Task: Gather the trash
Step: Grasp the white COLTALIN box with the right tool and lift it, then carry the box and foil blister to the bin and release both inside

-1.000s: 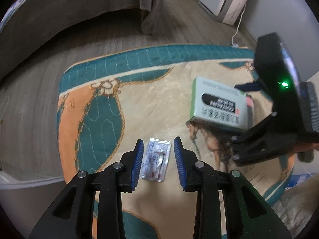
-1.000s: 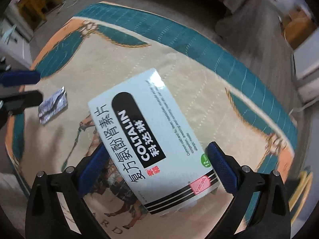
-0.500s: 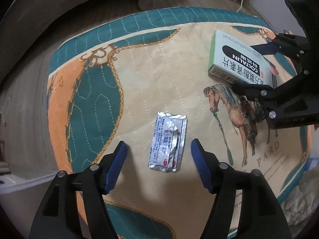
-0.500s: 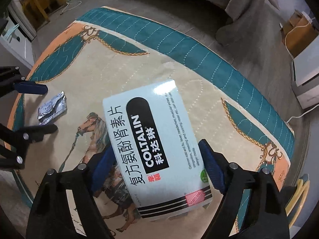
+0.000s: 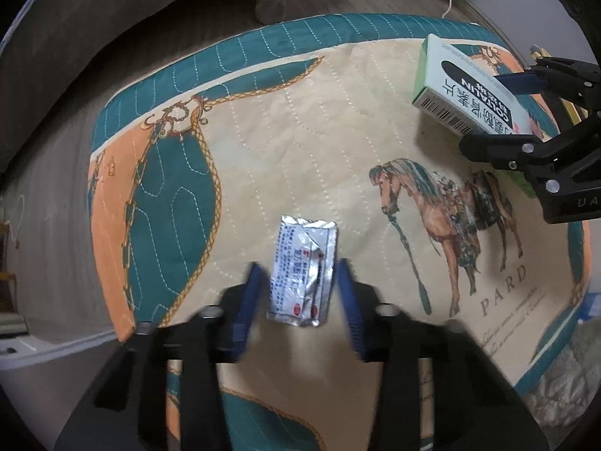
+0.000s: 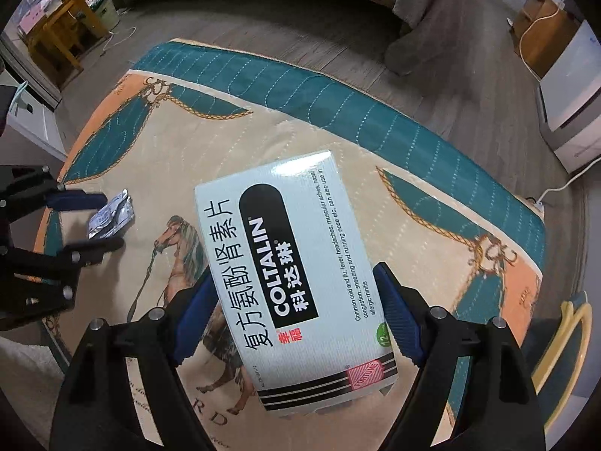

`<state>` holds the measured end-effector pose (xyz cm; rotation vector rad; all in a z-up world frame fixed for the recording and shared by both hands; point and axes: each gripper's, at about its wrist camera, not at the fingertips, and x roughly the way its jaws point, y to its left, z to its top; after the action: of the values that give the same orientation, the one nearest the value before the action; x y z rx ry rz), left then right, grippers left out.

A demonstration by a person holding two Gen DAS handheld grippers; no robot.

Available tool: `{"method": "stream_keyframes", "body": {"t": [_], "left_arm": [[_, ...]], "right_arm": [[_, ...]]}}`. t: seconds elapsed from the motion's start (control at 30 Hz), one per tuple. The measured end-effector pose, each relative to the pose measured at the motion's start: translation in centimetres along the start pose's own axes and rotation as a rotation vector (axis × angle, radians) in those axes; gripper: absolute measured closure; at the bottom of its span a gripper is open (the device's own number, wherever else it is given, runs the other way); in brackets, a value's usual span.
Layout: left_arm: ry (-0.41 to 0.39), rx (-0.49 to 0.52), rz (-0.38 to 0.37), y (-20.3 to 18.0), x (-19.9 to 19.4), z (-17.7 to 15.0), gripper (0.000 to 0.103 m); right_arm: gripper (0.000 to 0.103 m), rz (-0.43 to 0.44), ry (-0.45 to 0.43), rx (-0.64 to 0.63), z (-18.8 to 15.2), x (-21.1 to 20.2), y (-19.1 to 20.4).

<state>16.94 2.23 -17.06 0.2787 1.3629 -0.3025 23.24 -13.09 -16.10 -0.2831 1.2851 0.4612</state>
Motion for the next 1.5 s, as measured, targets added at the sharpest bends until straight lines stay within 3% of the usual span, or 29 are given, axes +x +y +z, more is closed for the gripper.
{"method": "stream_keyframes", "body": {"t": [0.13,0.47,0.63,0.83,1.07,1.33,1.5], "left_arm": [[-0.029,0.016,0.042,-0.5,-1.1,0.2,0.071],[-0.171,0.057,0.058,-4.3,-6.7,-0.7,0.071],[-0.229,0.107,0.019,-6.8,-8.8,-0.7,0.071],[-0.257,0.205,-0.025,-12.1,-9.6,-0.3,0.071],[-0.272,0.295,-0.098,-19.0,-10.0,0.6,0.071],[-0.297,0.380,-0.183,-27.6,-10.3,1.5,0.071],[-0.276,0.406,-0.209,-32.4,-9.0,2.3,0.071]], "right_arm": [[0.023,-0.003,-0.019,0.003,-0.9,-1.5,0.5],[0.023,-0.039,-0.081,0.080,-4.6,-6.9,-0.7],[0.023,-0.078,-0.128,0.111,-6.5,-10.9,-2.1],[0.023,-0.129,-0.167,0.201,-9.8,-14.8,-6.5],[0.023,-0.201,-0.187,0.415,-15.1,-17.3,-15.0],[0.023,-0.240,-0.161,0.594,-20.7,-17.0,-22.3],[0.023,-0.202,-0.128,0.719,-23.5,-15.6,-25.5]]}}
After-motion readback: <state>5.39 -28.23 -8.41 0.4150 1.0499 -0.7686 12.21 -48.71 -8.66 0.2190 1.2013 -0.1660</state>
